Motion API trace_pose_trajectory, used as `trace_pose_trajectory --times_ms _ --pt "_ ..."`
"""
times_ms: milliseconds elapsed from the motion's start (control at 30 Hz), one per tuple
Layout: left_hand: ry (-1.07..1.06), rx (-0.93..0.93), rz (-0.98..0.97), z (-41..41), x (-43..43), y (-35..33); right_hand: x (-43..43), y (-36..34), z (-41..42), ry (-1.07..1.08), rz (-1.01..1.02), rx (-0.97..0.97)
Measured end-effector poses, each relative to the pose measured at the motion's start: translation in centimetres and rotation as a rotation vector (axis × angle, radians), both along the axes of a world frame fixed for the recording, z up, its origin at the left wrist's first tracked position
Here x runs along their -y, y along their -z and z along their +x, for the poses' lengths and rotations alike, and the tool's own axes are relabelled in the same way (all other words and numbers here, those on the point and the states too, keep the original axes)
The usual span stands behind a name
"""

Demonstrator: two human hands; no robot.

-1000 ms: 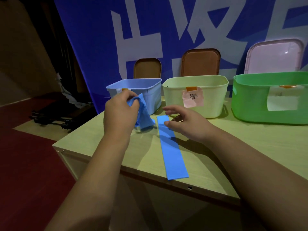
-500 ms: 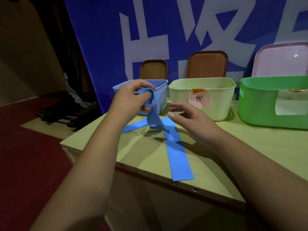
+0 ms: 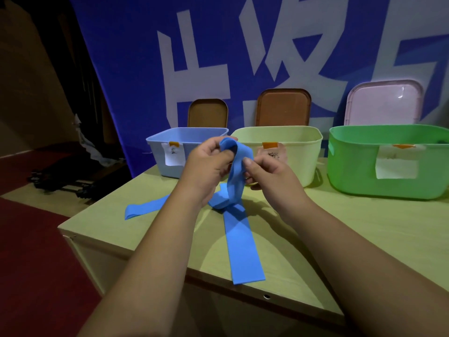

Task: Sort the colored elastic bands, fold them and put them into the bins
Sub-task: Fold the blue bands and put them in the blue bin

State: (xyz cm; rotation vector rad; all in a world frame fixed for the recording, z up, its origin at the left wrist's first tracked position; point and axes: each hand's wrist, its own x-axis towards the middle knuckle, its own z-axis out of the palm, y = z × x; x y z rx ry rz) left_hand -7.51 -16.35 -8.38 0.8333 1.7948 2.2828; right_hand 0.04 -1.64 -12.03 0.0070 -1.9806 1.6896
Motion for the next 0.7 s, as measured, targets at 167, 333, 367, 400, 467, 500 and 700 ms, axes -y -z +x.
trace_pose_trajectory --times_ms 167,333,367,400,467,500,700 --pt "0.093 0.174 0.2 -0.4 -0.3 2.4 -0.5 0.4 -0.4 0.061 0.073 0.036" --pt "0.118 0.167 0.196 -0.4 -0.2 2.9 -0.9 0.9 -1.0 0.109 0.155 0.046" --pt "0.126 0.17 0.192 -0.3 -0.2 3.0 -0.9 0.9 -1.0 0.119 0.179 0.046" --pt "0.132 0.175 0.185 -0.2 -0.2 3.1 -0.9 0.9 -1.0 0.125 0.206 0.048" --pt "0.135 0.188 0.159 -0.2 -0.2 3.4 -0.8 0.9 -1.0 0.116 0.248 0.054" --pt "0.135 0.194 0.142 -0.2 -0.3 3.5 -0.8 0.9 -0.9 0.105 0.251 0.055" --pt "0.092 0.174 0.097 0.1 -0.2 3.4 -0.8 0.9 -0.4 0.126 0.183 0.105"
